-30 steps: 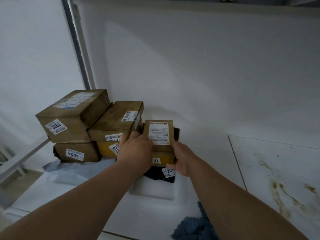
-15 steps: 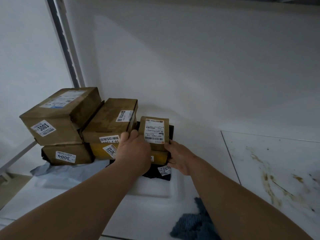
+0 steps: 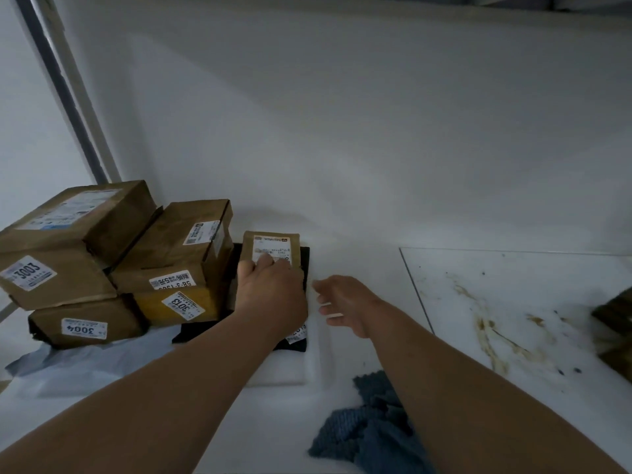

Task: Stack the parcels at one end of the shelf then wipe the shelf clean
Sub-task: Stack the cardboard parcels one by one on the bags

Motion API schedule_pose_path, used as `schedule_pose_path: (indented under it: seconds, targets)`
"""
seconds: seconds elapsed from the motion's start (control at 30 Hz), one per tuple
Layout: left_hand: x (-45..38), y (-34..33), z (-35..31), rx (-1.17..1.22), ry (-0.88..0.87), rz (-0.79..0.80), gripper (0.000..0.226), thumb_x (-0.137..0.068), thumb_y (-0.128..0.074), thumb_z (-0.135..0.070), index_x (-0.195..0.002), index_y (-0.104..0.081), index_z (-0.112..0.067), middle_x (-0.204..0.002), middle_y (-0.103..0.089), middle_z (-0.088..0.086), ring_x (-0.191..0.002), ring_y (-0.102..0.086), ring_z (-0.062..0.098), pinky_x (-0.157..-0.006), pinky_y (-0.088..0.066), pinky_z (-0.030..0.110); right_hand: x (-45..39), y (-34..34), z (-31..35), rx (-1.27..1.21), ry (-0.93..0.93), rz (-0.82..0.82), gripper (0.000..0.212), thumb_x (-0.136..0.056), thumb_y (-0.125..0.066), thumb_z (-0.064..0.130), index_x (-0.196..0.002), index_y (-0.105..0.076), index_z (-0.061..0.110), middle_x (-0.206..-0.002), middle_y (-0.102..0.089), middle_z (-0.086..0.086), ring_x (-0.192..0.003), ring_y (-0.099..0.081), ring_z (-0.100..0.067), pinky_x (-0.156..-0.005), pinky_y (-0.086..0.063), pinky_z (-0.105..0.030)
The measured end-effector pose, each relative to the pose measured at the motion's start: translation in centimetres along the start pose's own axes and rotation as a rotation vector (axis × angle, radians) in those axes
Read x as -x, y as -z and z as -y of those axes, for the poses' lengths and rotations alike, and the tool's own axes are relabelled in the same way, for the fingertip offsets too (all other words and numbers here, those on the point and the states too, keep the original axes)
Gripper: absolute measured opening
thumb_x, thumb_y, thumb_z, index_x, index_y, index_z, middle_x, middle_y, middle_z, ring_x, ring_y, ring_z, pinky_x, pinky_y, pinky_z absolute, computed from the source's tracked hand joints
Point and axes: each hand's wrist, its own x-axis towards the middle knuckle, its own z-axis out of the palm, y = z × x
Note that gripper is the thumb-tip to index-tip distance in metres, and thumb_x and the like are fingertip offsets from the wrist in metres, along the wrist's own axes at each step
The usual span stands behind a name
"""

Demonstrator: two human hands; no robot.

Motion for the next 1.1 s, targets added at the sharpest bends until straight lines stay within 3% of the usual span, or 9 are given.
schedule_pose_path:
  seconds: [0.1,0.23,0.33,0.4,0.53,0.6,0.67,0.83,1.1]
  targets:
    - [-0.3,-0.1,-1.8,0.041,0.027,0.052,0.022,-0.088,-0.041,-0.029,-0.098,-0.061,-0.029,-0.102,-0.06,-0.005,-0.105,-0.048,0.019,-0.091,-0.027,0.041,1.0,1.7,-0.3,0.151,0.016,-0.042,0.013,-0.095,-0.061,0.02,-0.096,-0.056,0.008,-0.081,-0.062,-0.01,-0.09,-0.06,-0.024,-0.085,-0.051,-0.037]
    - [-0.9,-0.4,-5.8,0.012,-0.022,0.11,0.031,-0.097,-0.034,-0.04,-0.101,-0.061,-0.026,-0.098,-0.058,-0.005,-0.098,-0.053,0.016,-0.094,-0.033,0.038,2.8,6.1,-2.1,0.268,0.068,-0.117,0.025,-0.094,-0.056,0.002,-0.118,-0.064,0.001,-0.114,-0.068,-0.014,-0.102,-0.064,-0.022,-0.082,-0.053,-0.025]
    - [-1.3,-0.5,-9.3,0.164,-0.064,0.14,0.038,-0.09,-0.044,-0.014,-0.121,-0.052,-0.033,-0.121,-0.054,-0.008,-0.112,-0.051,0.014,-0.101,-0.03,0.035,4.2,9.8,-4.1,0.284,0.086,-0.097,0.038,-0.096,-0.049,-0.002,-0.131,-0.058,0.009,-0.136,-0.056,-0.008,-0.12,-0.056,-0.022,-0.092,-0.047,-0.023]
    - [-1.4,-0.5,-11.8,0.261,-0.072,0.167,0.057,-0.084,-0.042,-0.006,-0.13,-0.045,-0.04,-0.132,-0.048,-0.01,-0.119,-0.048,0.012,-0.104,-0.025,0.033,4.9,12.5,-5.3,0.252,0.08,-0.141,0.039,-0.095,-0.049,0.0,-0.131,-0.058,0.012,-0.13,-0.059,-0.009,-0.112,-0.059,-0.022,-0.088,-0.048,-0.028]
    - [-1.9,-0.5,-18.1,0.236,-0.102,0.149,0.027,-0.097,-0.035,-0.036,-0.107,-0.061,-0.032,-0.102,-0.061,-0.012,-0.097,-0.056,0.011,-0.09,-0.03,0.032,6.9,18.5,-7.3,0.176,0.046,-0.236,0.019,-0.091,-0.059,0.011,-0.108,-0.066,0.007,-0.096,-0.067,-0.009,-0.081,-0.061,-0.016,-0.066,-0.046,-0.023]
    - [-2.2,-0.3,-21.9,0.259,-0.089,0.193,0.032,-0.097,-0.033,-0.043,-0.09,-0.06,-0.028,-0.081,-0.057,-0.012,-0.082,-0.053,0.012,-0.087,-0.03,0.033,8.1,22.1,-8.4,0.186,0.03,-0.282,0.016,-0.089,-0.063,0.015,-0.1,-0.068,0.003,-0.085,-0.069,-0.008,-0.075,-0.062,-0.015,-0.07,-0.047,-0.025]
    - [-2.2,-0.6,-25.6,0.336,-0.075,0.18,0.022,-0.095,-0.038,-0.031,-0.09,-0.059,-0.027,-0.086,-0.06,-0.011,-0.084,-0.055,0.013,-0.09,-0.032,0.034,9.1,25.7,-9.6,0.184,0.031,-0.341,0.016,-0.089,-0.062,0.011,-0.101,-0.069,0.003,-0.084,-0.069,-0.007,-0.074,-0.065,-0.015,-0.081,-0.052,-0.031]
    - [-1.9,-1.9,-33.0,0.552,-0.08,0.291,0.048,-0.086,-0.049,-0.013,-0.129,-0.05,-0.034,-0.133,-0.053,-0.012,-0.116,-0.056,0.011,-0.104,-0.034,0.036,10.7,33.9,-12.6,0.329,0.069,-0.514,0.036,-0.09,-0.048,0.002,-0.12,-0.064,0.014,-0.124,-0.063,-0.01,-0.111,-0.06,-0.026,-0.094,-0.051,-0.033]
    - [-1.9,-3.3,-39.9,0.621,-0.026,0.382,0.04,-0.092,-0.051,-0.039,-0.13,-0.053,-0.028,-0.134,-0.054,-0.004,-0.12,-0.052,0.019,-0.106,-0.039,0.042,12.8,42.2,-16.6,0.708,-0.032,-0.848,0.056,-0.081,-0.052,0.018,-0.136,-0.048,0.024,-0.147,-0.038,-0.007,-0.136,-0.029,-0.03,-0.114,-0.028,-0.043]
